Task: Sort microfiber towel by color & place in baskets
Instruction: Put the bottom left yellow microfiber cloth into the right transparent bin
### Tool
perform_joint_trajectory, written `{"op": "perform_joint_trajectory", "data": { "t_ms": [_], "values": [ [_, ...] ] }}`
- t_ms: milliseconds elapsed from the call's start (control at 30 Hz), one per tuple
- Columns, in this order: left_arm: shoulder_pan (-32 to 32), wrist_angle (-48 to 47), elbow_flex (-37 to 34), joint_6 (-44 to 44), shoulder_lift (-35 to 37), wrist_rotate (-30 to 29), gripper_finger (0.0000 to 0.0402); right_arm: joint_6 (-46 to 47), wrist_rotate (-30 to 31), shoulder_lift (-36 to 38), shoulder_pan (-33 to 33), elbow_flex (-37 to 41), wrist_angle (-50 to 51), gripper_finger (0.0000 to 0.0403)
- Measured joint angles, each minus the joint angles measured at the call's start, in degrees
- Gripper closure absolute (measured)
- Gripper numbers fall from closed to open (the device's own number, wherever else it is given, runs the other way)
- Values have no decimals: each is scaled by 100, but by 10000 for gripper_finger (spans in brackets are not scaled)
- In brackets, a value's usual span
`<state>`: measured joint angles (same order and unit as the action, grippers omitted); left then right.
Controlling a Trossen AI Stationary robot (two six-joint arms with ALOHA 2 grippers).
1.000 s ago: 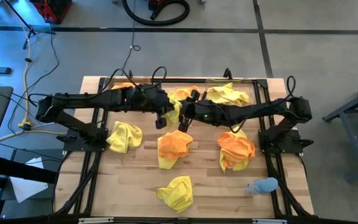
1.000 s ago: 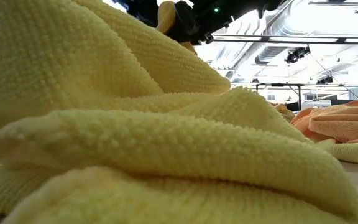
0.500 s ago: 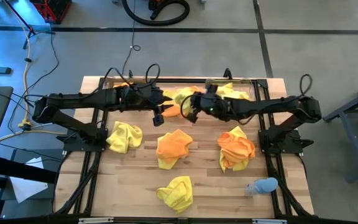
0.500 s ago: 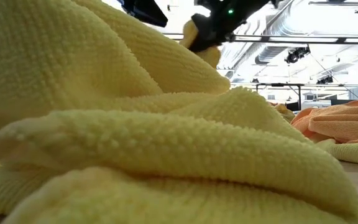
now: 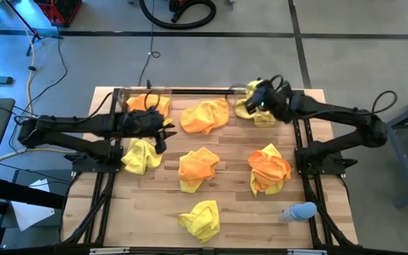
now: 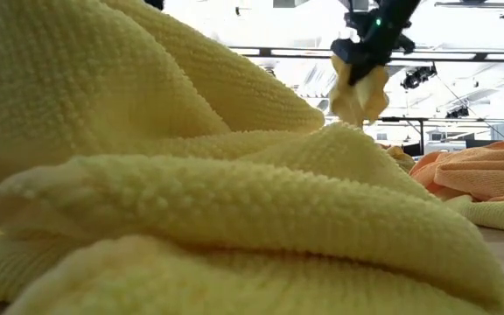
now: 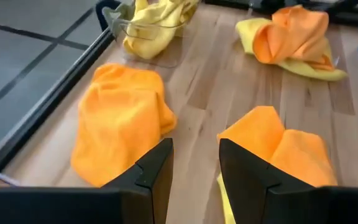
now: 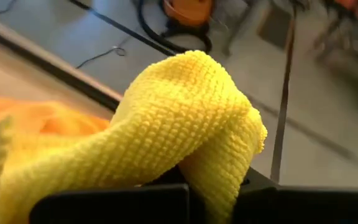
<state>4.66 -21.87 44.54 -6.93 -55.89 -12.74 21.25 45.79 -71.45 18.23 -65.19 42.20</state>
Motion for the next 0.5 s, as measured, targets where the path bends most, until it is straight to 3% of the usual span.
{"op": "perform_joint_trajectory", "data": {
  "t_ms": [233, 400, 500],
  "values": [
    [-234, 1056, -1197, -506, 814, -5, 282, 207, -1657, -449, 1126, 0, -337, 398],
    [-378, 1093, -1400, -552, 1017, -6, 282, 474, -2511, -1184, 1591, 92, -348, 398],
    [-442, 1088, -1400, -544, 1072, -6, 282, 643, -2716, -1623, 1669, 129, -381, 398]
  ]
}}
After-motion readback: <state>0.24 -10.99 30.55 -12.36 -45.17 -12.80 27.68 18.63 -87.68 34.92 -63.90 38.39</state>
